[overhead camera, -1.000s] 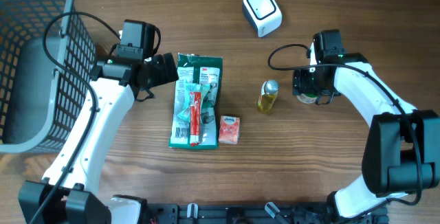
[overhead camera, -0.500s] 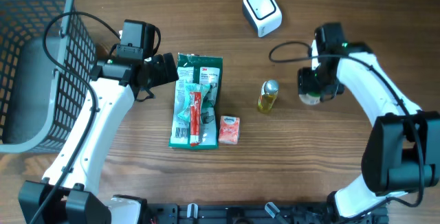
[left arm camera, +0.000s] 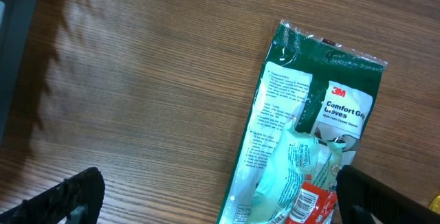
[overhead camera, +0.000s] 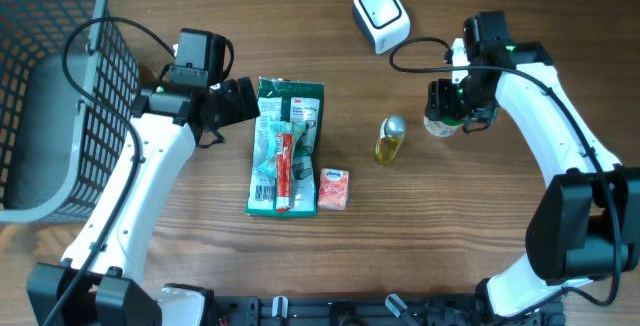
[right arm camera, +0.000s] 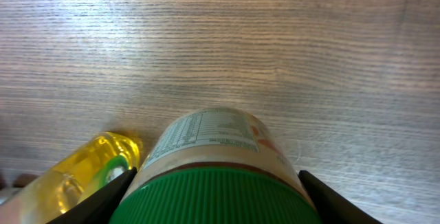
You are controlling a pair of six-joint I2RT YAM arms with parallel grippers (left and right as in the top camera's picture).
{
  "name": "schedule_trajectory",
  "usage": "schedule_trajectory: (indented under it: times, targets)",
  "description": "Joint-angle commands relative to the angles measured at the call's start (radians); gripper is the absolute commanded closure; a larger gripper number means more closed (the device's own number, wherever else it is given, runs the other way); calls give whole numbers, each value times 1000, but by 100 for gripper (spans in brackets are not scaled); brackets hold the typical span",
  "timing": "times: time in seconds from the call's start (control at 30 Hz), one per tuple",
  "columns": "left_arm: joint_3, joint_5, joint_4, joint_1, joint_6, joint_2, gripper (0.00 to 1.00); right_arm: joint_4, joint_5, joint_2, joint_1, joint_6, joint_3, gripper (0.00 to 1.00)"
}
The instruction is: Scan the item barcode
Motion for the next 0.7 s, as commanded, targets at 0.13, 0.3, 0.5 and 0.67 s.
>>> schedule_trajectory:
  times: [0.13, 0.3, 0.5, 0.67]
  targets:
    - [16, -9, -1, 5, 12, -8, 0, -4, -37, 5, 2, 28, 18, 39]
    - [16, -9, -1, 5, 12, -8, 0, -4, -37, 5, 2, 28, 16, 39]
    - [16, -9, -1, 5, 12, -8, 0, -4, -36, 5, 2, 29, 16, 40]
    - [16, -9, -1, 5, 12, -8, 0, -4, -35, 5, 2, 28, 16, 49]
